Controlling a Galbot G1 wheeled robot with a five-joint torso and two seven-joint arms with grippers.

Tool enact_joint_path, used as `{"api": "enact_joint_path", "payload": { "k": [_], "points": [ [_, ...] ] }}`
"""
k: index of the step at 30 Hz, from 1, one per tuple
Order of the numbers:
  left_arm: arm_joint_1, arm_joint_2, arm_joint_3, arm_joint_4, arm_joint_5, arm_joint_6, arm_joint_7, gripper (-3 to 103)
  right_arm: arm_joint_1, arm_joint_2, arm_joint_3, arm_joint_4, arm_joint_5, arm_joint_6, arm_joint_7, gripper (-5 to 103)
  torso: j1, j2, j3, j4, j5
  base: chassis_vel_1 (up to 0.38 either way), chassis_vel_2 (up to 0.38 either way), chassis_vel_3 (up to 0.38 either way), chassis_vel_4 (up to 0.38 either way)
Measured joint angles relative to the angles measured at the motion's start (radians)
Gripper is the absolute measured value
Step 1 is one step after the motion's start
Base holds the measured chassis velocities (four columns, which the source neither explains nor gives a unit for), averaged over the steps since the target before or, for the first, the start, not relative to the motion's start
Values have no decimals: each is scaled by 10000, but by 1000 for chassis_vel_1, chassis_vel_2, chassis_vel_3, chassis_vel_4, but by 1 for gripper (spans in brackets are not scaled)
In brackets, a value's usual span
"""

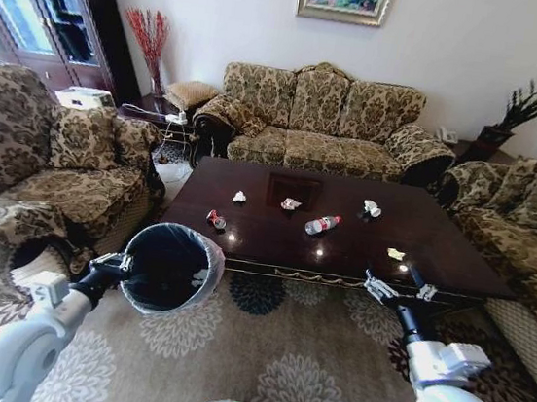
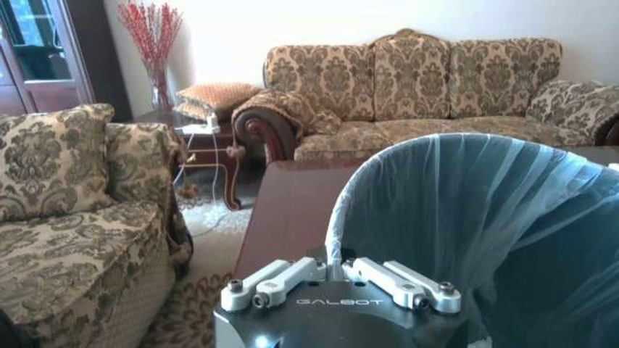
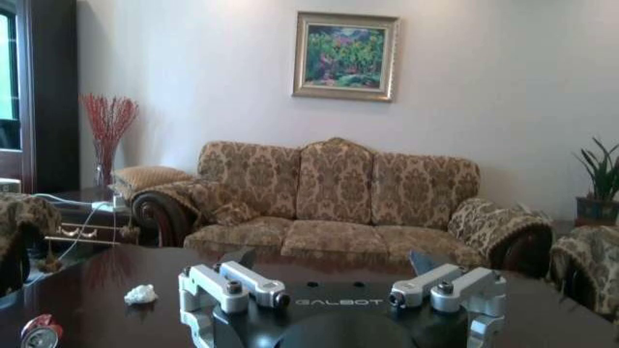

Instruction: Move to the front of the table and place the trash on the table into the trash bin.

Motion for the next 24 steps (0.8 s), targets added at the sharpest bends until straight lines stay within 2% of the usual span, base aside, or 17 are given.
{"api": "enact_joint_path", "payload": {
  "k": [24],
  "points": [
    [137, -82, 58, 60, 18, -286, -22, 2, -41, -9, 33, -19, -177, -263, -2, 100, 548, 1212, 668, 0, 0, 0, 0, 0, 0]
  ]
}}
